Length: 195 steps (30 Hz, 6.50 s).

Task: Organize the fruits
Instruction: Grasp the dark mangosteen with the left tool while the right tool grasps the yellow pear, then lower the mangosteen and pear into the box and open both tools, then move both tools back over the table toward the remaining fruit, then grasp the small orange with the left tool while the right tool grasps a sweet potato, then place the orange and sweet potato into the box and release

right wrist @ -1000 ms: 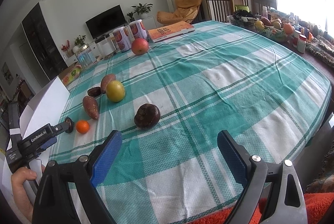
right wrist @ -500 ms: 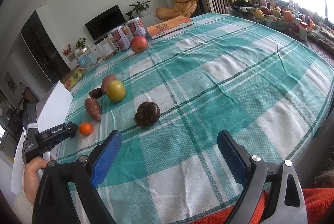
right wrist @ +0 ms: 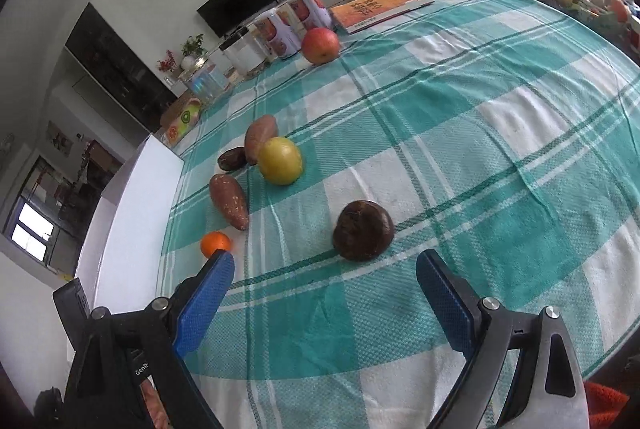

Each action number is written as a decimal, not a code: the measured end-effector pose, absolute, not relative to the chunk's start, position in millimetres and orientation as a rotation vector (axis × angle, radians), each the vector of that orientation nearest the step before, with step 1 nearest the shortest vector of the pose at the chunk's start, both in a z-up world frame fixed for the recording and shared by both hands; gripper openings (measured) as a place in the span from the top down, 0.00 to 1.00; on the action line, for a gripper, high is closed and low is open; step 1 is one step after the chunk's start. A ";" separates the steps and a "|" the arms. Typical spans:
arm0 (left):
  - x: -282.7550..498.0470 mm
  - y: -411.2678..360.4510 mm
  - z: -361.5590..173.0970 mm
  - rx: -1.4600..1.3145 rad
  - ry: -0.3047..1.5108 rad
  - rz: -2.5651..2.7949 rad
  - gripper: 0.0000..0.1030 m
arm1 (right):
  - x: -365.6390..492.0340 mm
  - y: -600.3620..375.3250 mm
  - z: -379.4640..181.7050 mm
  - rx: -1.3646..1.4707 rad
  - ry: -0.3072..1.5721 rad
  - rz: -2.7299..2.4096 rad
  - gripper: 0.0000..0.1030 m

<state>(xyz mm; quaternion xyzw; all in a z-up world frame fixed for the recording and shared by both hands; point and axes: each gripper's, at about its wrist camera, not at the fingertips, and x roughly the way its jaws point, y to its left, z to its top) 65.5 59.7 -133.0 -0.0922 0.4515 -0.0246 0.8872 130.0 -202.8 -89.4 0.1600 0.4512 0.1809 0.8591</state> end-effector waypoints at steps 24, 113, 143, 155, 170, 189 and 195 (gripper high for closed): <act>26.9 62.4 -66.0 -0.308 0.785 -0.197 0.58 | 224.0 -138.4 -76.1 0.280 1.070 0.451 0.53; 63.8 18.1 -144.1 -0.012 0.880 0.001 0.12 | 43.5 -201.6 -105.3 0.369 0.771 0.262 0.16; 136.6 27.0 -136.2 -0.091 0.917 0.007 0.44 | 42.3 -213.1 -106.6 0.429 0.758 0.259 0.16; 86.4 40.6 -108.5 -0.161 0.849 -0.056 0.67 | 88.7 -183.2 -103.9 0.401 0.888 0.419 0.16; 17.7 57.2 -73.2 -0.271 0.873 -0.165 0.67 | 258.2 -1.5 -131.6 -0.165 1.280 0.524 0.29; -20.4 116.5 -11.5 -0.407 0.763 -0.195 0.67 | 169.7 -117.1 -116.4 0.856 1.243 0.789 0.60; -43.7 196.7 3.8 -0.416 0.694 0.025 0.67 | 121.6 -18.5 -32.6 0.508 1.133 0.993 0.60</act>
